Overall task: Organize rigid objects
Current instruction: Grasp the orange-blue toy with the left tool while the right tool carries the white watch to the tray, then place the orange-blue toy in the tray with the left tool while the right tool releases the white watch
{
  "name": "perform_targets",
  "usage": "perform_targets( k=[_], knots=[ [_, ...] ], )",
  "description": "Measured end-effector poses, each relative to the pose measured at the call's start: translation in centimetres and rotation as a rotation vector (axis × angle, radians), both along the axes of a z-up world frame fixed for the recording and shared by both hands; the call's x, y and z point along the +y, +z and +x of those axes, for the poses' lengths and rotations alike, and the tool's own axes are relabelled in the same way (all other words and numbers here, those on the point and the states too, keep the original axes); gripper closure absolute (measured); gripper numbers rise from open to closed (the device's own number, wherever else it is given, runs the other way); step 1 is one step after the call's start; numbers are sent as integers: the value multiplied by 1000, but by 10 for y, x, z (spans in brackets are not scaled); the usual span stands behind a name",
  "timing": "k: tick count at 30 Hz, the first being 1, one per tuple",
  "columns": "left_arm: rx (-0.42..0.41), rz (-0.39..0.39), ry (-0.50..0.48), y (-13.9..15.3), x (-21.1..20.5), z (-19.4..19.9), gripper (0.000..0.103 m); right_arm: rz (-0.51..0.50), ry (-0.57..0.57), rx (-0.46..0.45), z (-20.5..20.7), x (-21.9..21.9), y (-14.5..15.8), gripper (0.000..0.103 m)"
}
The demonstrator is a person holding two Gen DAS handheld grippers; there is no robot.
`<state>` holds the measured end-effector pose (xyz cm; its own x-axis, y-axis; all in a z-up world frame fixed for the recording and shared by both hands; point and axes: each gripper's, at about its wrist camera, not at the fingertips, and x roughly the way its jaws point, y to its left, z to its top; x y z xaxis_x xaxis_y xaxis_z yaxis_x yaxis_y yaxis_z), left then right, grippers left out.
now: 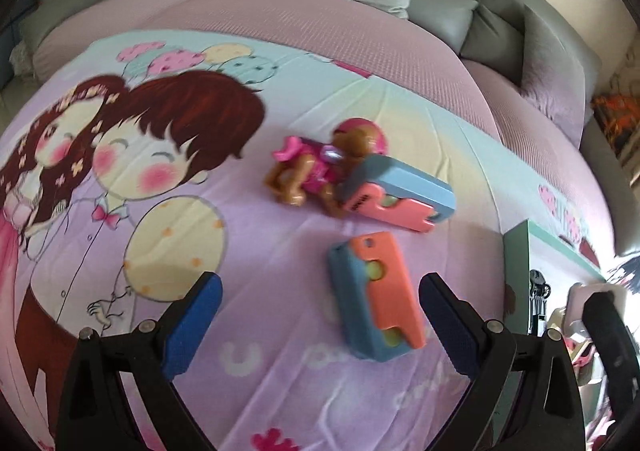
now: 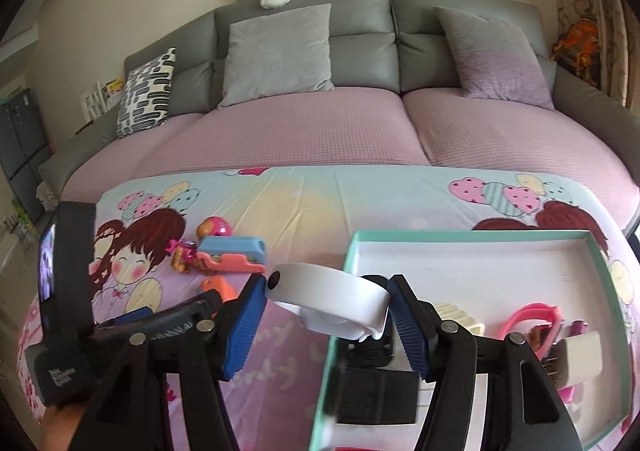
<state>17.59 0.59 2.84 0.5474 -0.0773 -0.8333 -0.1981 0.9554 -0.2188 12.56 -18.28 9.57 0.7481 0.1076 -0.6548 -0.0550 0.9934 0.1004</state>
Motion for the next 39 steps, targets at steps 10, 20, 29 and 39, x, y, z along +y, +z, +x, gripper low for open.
perform_targets(
  k=[10,20,29,39],
  knots=[
    [12,153,-83,-6,-38,10,27,41,-35,-10,-3,-24,7,38],
    [13,133,-88,-4,-35,9,58,66,-50,-6,-4,-34,8,38],
    [-21,84,-77,6,-32,3,59,73,-57,-11,-7,-38,11,38],
    [-172,43,-103,58,-34,-20,59,49,-117,-50,-17,-58,24,38]
  ],
)
